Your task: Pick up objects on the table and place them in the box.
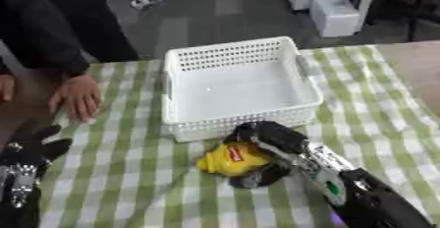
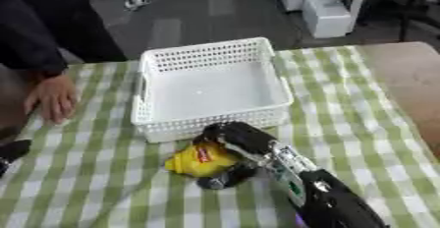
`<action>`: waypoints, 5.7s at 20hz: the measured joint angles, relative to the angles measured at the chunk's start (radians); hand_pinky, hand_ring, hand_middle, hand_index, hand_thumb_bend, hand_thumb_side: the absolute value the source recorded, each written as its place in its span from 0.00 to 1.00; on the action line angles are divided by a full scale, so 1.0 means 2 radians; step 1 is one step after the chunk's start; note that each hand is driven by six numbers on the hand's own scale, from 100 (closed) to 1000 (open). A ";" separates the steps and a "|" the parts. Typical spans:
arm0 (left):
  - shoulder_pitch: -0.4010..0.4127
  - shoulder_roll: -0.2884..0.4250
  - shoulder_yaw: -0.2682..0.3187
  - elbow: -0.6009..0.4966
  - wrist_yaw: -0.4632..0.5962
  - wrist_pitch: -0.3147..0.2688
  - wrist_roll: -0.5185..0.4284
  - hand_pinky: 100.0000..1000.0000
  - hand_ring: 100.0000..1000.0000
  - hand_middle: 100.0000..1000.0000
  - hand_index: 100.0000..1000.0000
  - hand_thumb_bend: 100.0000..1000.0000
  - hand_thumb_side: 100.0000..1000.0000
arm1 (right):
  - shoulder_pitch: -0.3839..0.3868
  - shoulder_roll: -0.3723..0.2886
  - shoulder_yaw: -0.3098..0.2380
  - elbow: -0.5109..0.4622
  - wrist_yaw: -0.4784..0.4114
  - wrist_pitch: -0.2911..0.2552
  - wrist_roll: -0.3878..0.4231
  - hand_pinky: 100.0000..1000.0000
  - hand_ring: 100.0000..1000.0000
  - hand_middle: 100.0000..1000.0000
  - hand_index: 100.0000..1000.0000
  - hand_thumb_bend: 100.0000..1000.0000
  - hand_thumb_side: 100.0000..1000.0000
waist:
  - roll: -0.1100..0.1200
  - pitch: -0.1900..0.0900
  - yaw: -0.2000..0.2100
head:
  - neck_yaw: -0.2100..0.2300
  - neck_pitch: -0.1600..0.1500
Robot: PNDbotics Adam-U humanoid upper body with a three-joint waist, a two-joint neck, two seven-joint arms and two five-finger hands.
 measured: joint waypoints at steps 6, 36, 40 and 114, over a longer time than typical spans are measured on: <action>0.000 0.000 0.000 0.000 0.000 0.000 -0.002 0.75 0.68 0.72 0.95 0.35 0.75 | -0.002 0.011 -0.017 0.024 0.042 -0.013 -0.059 0.00 0.00 0.00 0.10 0.27 0.00 | -0.002 0.000 0.001 | 0.000 0.000; 0.010 0.000 0.000 0.000 0.001 0.000 0.002 0.75 0.67 0.71 0.94 0.35 0.75 | 0.059 -0.022 0.020 -0.254 -0.243 0.175 0.073 0.00 0.00 0.00 0.08 0.29 0.11 | 0.001 0.000 -0.008 | 0.000 0.009; 0.014 0.000 0.002 0.000 0.001 0.001 0.006 0.75 0.67 0.71 0.94 0.34 0.75 | 0.050 -0.023 0.017 -0.286 -0.256 0.193 0.074 0.00 0.00 0.00 0.07 0.28 0.10 | 0.003 -0.004 -0.009 | -0.007 0.006; 0.018 -0.017 -0.003 -0.006 0.003 0.009 0.000 0.75 0.67 0.70 0.95 0.36 0.75 | -0.134 -0.059 -0.015 -0.164 -0.171 0.175 0.012 0.61 0.79 0.81 0.88 0.74 1.00 | 0.024 -0.004 0.011 | -0.051 -0.094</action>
